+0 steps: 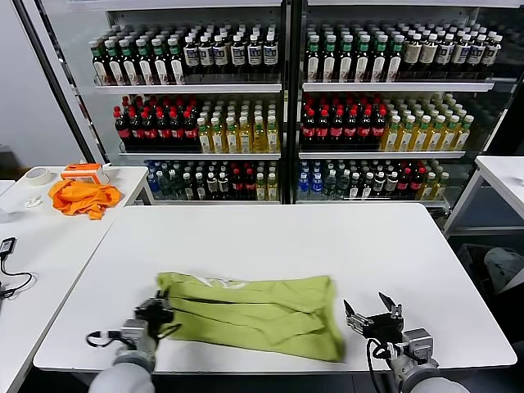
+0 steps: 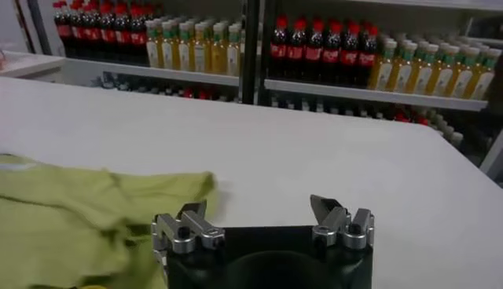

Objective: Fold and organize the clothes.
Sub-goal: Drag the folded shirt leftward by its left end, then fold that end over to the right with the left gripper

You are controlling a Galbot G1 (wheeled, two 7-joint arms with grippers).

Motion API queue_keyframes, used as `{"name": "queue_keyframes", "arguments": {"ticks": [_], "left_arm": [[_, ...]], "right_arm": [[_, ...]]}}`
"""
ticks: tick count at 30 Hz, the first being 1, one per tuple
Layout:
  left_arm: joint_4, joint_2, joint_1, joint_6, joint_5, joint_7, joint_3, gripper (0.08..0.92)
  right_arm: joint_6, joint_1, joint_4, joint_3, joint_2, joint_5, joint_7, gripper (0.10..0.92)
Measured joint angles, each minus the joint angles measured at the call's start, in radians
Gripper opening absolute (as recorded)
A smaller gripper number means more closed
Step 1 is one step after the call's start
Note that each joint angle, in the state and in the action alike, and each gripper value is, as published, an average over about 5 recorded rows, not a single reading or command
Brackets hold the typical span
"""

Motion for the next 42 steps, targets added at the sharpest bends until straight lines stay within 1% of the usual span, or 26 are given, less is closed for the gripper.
{"name": "queue_keyframes", "arguments": {"ticks": [8,11,15,20,27,35,42], "left_arm": [[-0.016,0.078,0.058,0.045,0.061,0.038,-0.195,0.102],[-0.043,0.089,0.067,0.064,0.070,0.047,-0.231,0.102],[-0.083,0.092,0.064,0.086,0.068,0.061,-0.243,0.102],[-0.137,0.078,0.045,0.104,0.030,0.079,-0.203,0.102],[-0.176,0.040,0.014,0.119,-0.064,0.111,-0.093,0.102],[-0.183,-0.012,-0.038,0.127,-0.149,0.122,0.040,0.102],[-0.168,-0.059,-0.080,0.131,-0.197,0.114,0.130,0.102]], "right_arm": [[0.005,0.014,0.002,-0.001,0.001,-0.005,-0.001,0.823],[0.007,0.013,0.002,0.003,-0.001,-0.006,-0.001,0.823],[0.009,0.009,0.003,0.011,0.000,-0.007,-0.001,0.823],[0.010,0.005,0.004,0.016,0.006,-0.010,-0.001,0.823],[0.009,0.004,0.010,0.020,0.012,-0.017,0.000,0.823],[0.007,0.002,0.010,0.028,0.015,-0.021,0.000,0.823],[0.007,0.002,0.005,0.029,0.018,-0.026,0.000,0.823]]}}
